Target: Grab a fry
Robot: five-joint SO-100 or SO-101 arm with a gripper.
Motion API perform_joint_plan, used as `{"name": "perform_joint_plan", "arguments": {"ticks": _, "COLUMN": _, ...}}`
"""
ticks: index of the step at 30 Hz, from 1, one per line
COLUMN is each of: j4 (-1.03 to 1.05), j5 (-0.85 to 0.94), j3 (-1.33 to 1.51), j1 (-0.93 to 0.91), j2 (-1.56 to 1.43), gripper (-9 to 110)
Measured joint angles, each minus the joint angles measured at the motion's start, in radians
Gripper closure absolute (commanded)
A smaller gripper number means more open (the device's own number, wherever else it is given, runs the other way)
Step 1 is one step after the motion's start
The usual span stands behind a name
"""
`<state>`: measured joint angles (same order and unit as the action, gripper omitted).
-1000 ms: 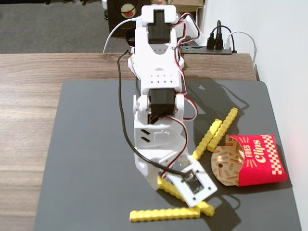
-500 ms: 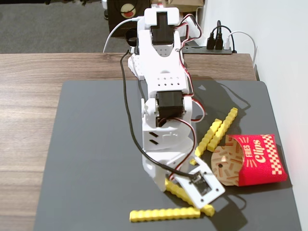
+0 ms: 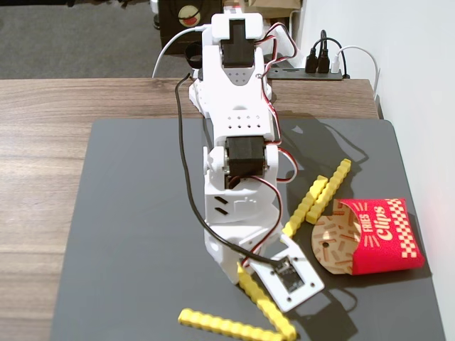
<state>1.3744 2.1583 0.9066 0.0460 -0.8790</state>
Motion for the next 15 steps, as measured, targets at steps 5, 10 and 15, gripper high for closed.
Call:
{"name": "perform_joint_plan", "arguments": {"ticks": 5, "j4": 0.035, "j5": -0.023, "j3": -0.003, "j1": 0.005, "j2": 0.002, "gripper": 101}}
{"name": "perform_joint_plan", "arguments": {"ticks": 10, "j4": 0.089, "j5": -0.064, "j3": -0.006, "j1": 0.018, "j2": -0.006, "gripper": 101}}
{"name": "perform_joint_plan", "arguments": {"ticks": 15, "j4": 0.143, "j5": -0.127, "j3": 0.015, "j1": 0.037, "j2": -0.066, "gripper": 101}}
